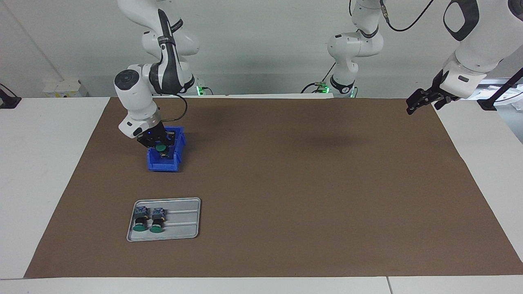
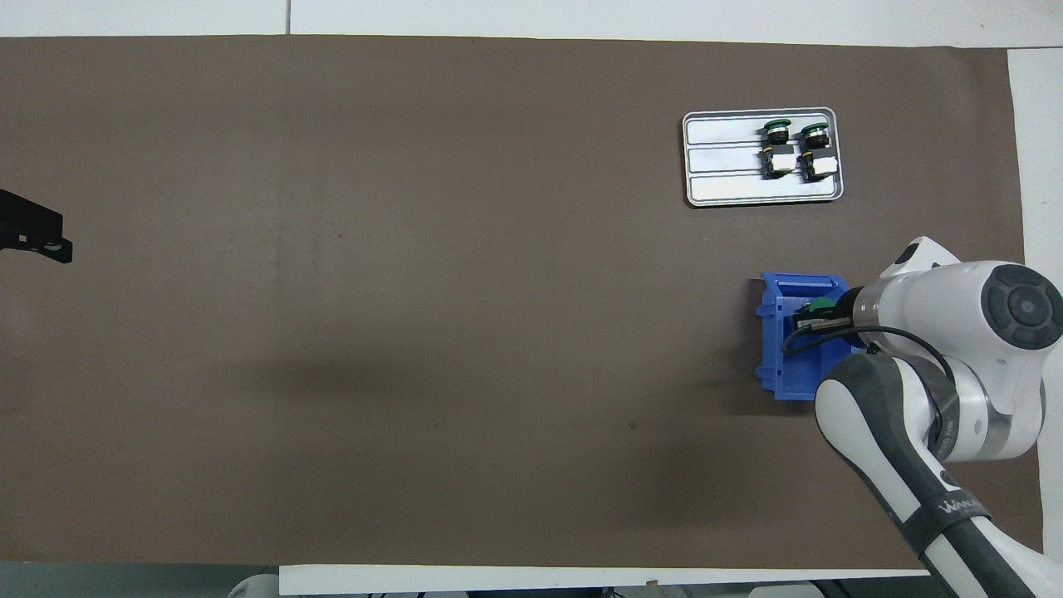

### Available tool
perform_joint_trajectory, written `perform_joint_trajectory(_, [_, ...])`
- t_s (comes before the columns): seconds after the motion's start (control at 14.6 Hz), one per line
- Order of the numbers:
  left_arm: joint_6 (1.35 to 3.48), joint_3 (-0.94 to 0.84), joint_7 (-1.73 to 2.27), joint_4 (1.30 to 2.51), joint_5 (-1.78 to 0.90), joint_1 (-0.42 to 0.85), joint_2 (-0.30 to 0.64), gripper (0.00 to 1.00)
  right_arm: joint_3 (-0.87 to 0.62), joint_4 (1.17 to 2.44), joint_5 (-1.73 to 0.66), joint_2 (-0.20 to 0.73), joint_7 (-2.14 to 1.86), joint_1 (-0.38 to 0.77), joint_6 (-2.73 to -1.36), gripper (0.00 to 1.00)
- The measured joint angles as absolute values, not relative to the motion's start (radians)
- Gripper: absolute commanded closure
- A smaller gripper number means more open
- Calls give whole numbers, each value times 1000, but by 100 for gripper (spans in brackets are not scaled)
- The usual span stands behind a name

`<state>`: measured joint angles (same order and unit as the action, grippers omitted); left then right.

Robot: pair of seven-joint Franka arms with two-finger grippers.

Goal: Place and press button with both arms
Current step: 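Lower the button into the blue bin and open the right gripper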

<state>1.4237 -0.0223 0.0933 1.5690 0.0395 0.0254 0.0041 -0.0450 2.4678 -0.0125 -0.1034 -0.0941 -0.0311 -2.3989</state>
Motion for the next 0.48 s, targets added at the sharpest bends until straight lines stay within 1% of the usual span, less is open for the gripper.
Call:
perform_joint_trajectory(0.14, [1424, -23, 93, 1569, 39, 26, 4, 0, -46, 2474, -13, -97, -85, -15, -2414, 70])
perform_joint_trajectory(0.27, [1424, -24, 93, 1569, 39, 26, 4, 0, -47, 2474, -13, -96, -70, -1, -2415, 64])
perform_joint_trajectory(0.48, [1429, -24, 93, 1569, 39, 26, 4, 0, -47, 2475, -13, -96, -70, -2, -2415, 60])
